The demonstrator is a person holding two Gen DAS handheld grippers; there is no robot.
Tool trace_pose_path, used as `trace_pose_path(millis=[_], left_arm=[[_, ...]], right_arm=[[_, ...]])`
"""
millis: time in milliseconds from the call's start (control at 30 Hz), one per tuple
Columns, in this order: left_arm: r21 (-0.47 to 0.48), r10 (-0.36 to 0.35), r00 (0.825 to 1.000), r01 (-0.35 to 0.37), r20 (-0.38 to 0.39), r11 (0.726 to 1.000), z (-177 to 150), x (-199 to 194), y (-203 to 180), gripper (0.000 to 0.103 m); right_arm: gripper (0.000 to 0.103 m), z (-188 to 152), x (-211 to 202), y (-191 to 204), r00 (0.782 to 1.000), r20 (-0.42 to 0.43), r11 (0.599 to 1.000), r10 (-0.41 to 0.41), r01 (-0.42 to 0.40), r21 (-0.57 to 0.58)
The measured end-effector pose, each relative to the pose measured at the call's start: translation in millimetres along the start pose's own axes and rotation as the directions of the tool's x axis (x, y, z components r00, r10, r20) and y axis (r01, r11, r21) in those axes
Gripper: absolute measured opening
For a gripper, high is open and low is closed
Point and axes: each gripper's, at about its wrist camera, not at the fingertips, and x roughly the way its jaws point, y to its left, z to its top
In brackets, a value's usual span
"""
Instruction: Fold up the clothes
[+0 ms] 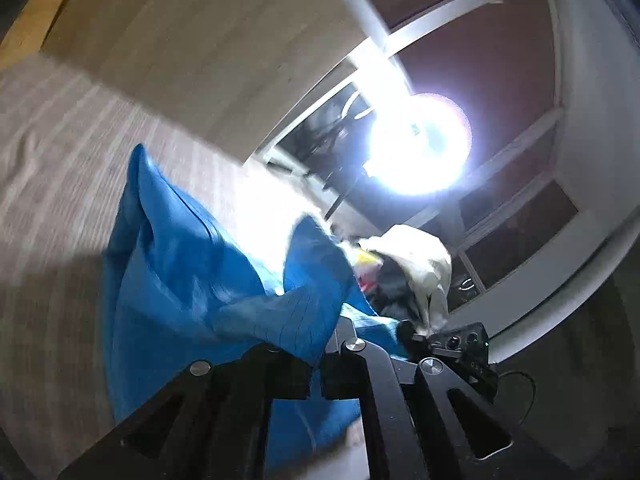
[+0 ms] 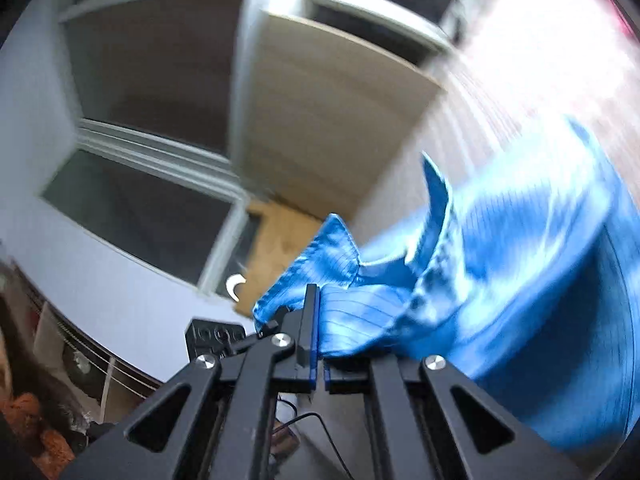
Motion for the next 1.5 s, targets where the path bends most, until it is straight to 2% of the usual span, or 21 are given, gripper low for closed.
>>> trace_pose_path(millis=[133,200,300,400,500,567,633,700,767,833,900,933,1000,1067,1167,1200,1333,1400,1433,1467,1500], left_arm=[[-0.078,-0.093,0.996,0.093,0.005,0.993,-9,10,30,0.002],[-0.117,-0.071,0.997,0.066,-0.041,0.991,-18,20,42,0.002],[-0.126,-0.011,0.992,-0.006,-0.128,0.992,-31,24,46,0.002],[-0.116,0.013,0.986,-0.033,-0.168,0.993,-37,20,43,0.003],[-0.105,0.036,0.978,-0.058,-0.203,0.993,-43,18,39,0.003],[-0.102,0.048,0.978,-0.07,-0.203,0.992,-46,17,35,0.004],[-0.104,0.056,0.978,-0.078,-0.2,0.992,-49,12,34,0.012],[-0.122,0.064,0.979,-0.088,-0.192,0.989,-45,17,32,0.014],[-0.141,0.057,0.981,-0.084,-0.184,0.986,-47,18,32,0.014],[-0.137,0.049,0.983,-0.074,-0.178,0.988,-48,16,31,0.013],[-0.118,0.052,0.984,-0.072,-0.169,0.99,-46,22,24,0.009],[-0.106,0.058,0.985,-0.076,-0.16,0.991,-45,24,20,0.006],[-0.084,0.059,0.988,-0.072,-0.146,0.994,-42,22,16,0.004],[-0.081,0.051,0.989,-0.063,-0.14,0.995,-41,22,14,0.004],[-0.098,0.048,0.991,-0.06,-0.128,0.993,-42,22,15,0.004],[-0.1,0.052,0.991,-0.065,-0.124,0.993,-42,23,15,0.004],[-0.093,0.062,0.991,-0.073,-0.114,0.993,-41,23,11,0.004],[-0.086,0.074,0.991,-0.083,-0.108,0.993,-40,25,7,0.004],[-0.089,0.082,0.991,-0.091,-0.105,0.992,-39,26,7,0.004],[-0.091,0.09,0.991,-0.1,-0.102,0.991,-38,26,7,0.004],[-0.094,0.095,0.99,-0.105,-0.101,0.99,-37,27,8,0.004]], right_arm=[[0.001,7,3,-15,0.997,0.031,0.994,-0.065,0.067,-0.083],[0.001,3,1,-24,0.999,0.018,0.997,-0.045,0.046,-0.059],[0.006,-8,7,-25,0.991,-0.062,0.991,-0.119,0.115,-0.066],[0.008,-12,25,-2,0.961,-0.181,0.965,-0.209,0.172,-0.199],[0.008,-15,44,24,0.911,-0.279,0.916,-0.304,0.199,-0.347],[0.008,-17,57,42,0.867,-0.333,0.873,-0.372,0.204,-0.444],[0.008,-19,70,60,0.815,-0.376,0.821,-0.442,0.198,-0.536],[0.017,-21,83,78,0.756,-0.408,0.762,-0.512,0.18,-0.622],[0.019,-23,96,96,0.691,-0.428,0.697,-0.582,0.153,-0.701],[0.019,-42,125,92,0.583,-0.456,0.587,-0.672,0.043,-0.809],[0.02,-64,152,80,0.474,-0.43,0.455,-0.769,-0.069,-0.888],[0.02,-68,157,75,0.447,-0.416,0.416,-0.792,-0.104,-0.903],[0.02,-72,165,68,0.411,-0.405,0.374,-0.817,-0.157,-0.914],[0.026,-67,167,68,0.41,-0.391,0.342,-0.824,-0.192,-0.92],[0.058,-59,167,71,0.426,-0.375,0.298,-0.823,-0.238,-0.924],[0.064,-58,166,72,0.432,-0.377,0.287,-0.819,-0.26,-0.922],[0.064,-58,171,58,0.399,-0.391,0.27,-0.829,-0.326,-0.906],[0.064,-55,176,47,0.382,-0.409,0.287,-0.828,-0.338,-0.897],[0.063,-54,178,42,0.369,-0.436,0.316,-0.821,-0.344,-0.884],[0.046,-53,178,39,0.356,-0.465,0.345,-0.811,-0.351,-0.871],[0.009,-54,177,36,0.339,-0.48,0.358,-0.809,-0.362,-0.861]])
